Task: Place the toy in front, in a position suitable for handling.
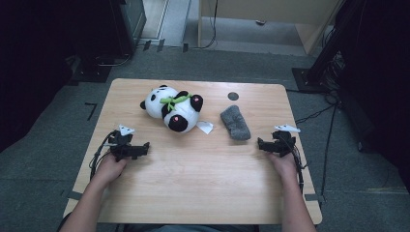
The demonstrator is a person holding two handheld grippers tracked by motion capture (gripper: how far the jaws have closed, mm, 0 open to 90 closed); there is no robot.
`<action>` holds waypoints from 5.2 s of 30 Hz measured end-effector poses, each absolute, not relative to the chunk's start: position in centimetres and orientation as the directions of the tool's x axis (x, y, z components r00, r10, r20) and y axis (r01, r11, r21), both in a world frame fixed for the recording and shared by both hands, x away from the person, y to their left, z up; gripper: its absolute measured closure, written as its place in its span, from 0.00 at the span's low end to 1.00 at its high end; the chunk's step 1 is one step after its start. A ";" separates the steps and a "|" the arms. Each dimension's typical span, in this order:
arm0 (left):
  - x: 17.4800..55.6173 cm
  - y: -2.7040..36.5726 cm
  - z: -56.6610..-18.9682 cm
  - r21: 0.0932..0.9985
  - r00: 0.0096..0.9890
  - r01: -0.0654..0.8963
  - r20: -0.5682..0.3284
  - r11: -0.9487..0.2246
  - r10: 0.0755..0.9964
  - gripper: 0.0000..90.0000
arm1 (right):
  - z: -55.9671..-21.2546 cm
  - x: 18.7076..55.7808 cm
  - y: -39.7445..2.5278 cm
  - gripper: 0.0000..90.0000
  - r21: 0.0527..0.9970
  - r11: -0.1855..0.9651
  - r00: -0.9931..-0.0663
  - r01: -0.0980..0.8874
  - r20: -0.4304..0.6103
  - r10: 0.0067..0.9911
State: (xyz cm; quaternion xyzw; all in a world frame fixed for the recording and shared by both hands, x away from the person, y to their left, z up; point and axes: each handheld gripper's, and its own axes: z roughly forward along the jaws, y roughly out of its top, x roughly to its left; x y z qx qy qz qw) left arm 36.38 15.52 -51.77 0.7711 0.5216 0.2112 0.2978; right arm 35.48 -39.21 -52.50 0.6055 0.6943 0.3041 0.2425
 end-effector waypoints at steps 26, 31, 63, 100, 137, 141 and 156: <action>36.7 15.7 -51.5 0.692 0.389 0.661 0.013 -0.289 0.921 0.11 | -52.5 35.5 -39.2 0.05 0.717 0.083 -0.152 0.692 0.032 0.988; 36.9 16.2 -51.0 0.687 0.407 0.672 -0.029 -0.278 0.913 0.20 | -52.5 35.5 -39.1 0.05 0.717 0.079 -0.147 0.692 0.033 0.989; 39.5 15.8 -45.7 0.733 0.569 0.598 -0.105 -0.323 0.815 0.41 | -52.5 35.4 -39.1 0.07 0.722 0.077 -0.145 0.688 0.032 0.989; 45.7 10.9 -39.4 0.738 0.688 0.541 -0.112 -0.403 0.718 0.43 | -52.5 35.4 -39.0 0.07 0.722 0.083 -0.152 0.687 0.031 0.988; 49.5 6.1 -42.2 0.684 0.765 0.506 -0.074 -0.526 0.639 0.54 | -52.5 35.5 -38.9 0.07 0.723 0.079 -0.147 0.687 0.032 0.989; 48.7 6.6 -42.6 0.696 0.763 0.492 -0.056 -0.523 0.644 0.66 | -52.5 35.5 -38.9 0.07 0.722 0.079 -0.147 0.687 0.032 0.989; 47.7 6.2 -40.3 0.665 0.645 0.618 -0.125 -0.419 0.754 0.79 | -52.4 35.4 -38.8 0.15 0.733 0.085 -0.158 0.675 0.031 0.987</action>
